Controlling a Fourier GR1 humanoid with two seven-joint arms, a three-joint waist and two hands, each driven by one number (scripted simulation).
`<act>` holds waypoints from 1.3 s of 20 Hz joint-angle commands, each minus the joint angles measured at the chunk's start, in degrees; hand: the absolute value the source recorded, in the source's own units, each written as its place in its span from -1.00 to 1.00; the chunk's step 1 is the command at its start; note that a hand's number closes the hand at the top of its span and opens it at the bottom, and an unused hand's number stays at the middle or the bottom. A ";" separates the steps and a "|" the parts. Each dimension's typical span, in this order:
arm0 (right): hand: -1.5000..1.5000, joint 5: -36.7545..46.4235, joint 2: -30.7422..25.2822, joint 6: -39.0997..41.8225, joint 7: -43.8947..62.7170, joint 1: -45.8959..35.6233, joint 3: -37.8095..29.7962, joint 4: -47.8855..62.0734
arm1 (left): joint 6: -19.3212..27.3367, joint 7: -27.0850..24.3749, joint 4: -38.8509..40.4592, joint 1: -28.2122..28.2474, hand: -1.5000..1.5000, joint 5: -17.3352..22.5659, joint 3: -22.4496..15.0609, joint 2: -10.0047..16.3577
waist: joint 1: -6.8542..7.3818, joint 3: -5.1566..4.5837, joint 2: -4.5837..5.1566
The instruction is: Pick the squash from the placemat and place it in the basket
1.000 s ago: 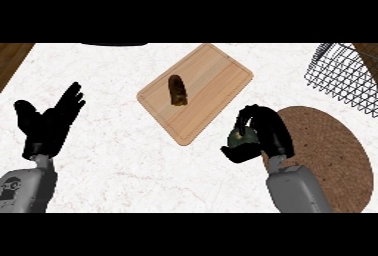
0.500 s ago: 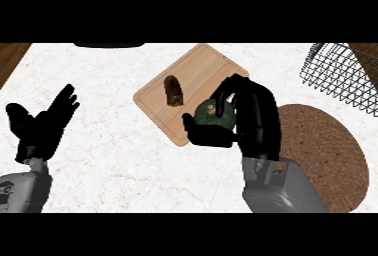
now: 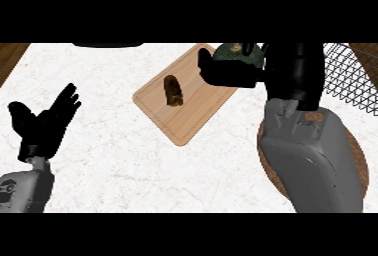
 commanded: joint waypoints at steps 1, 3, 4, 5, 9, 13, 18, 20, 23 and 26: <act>1.00 3.07 -0.41 0.87 2.80 -9.30 -4.00 7.59 | -2.53 -0.98 0.87 0.29 0.00 1.39 1.62 1.89 | 0.32 -0.01 0.12; 1.00 -0.57 -5.33 -0.54 -4.29 -8.19 -9.38 10.04 | -0.70 1.88 -1.60 0.37 0.00 1.23 1.20 0.74 | 0.29 0.04 0.17; 1.00 -0.54 -6.62 0.84 -2.25 -12.78 -11.60 11.51 | -1.20 3.42 -3.68 -0.06 0.00 1.62 0.98 1.30 | 0.51 0.04 0.12; 1.00 0.44 -5.43 1.35 -0.34 -14.14 -10.62 12.06 | 0.23 -0.97 2.45 -2.32 0.00 -1.17 0.53 0.51 | -0.09 0.00 0.20; 1.00 2.41 -10.60 -1.70 -6.45 -11.81 -12.74 19.32 | -1.83 -0.87 0.20 0.50 0.00 0.50 0.41 0.24 | 0.17 0.01 0.28; 1.00 5.77 -13.20 -4.83 -6.46 -12.69 -14.70 25.73 | 0.32 0.77 -1.93 0.81 0.00 -0.74 0.47 0.04 | 0.44 0.03 0.25; 1.00 3.10 -17.74 -7.47 -13.46 -11.59 -19.11 32.48 | -1.97 -0.55 0.36 0.54 0.00 -0.04 0.90 0.75 | 0.20 0.03 0.29; 1.00 2.51 -17.30 -8.32 -13.63 -11.65 -19.83 33.99 | -1.71 2.43 0.39 -2.60 0.00 0.89 1.53 1.04 | 0.10 0.04 0.21; 1.00 -0.82 -20.12 -9.10 -21.31 -4.32 -21.70 33.13 | -0.62 2.27 0.26 -2.02 0.00 0.39 1.81 0.65 | -0.27 0.06 0.15; 1.00 -2.36 -24.70 -9.52 -26.09 -7.24 -24.87 39.27 | -2.93 -1.83 -1.85 2.16 0.00 0.80 1.56 0.65 | 0.38 0.05 0.24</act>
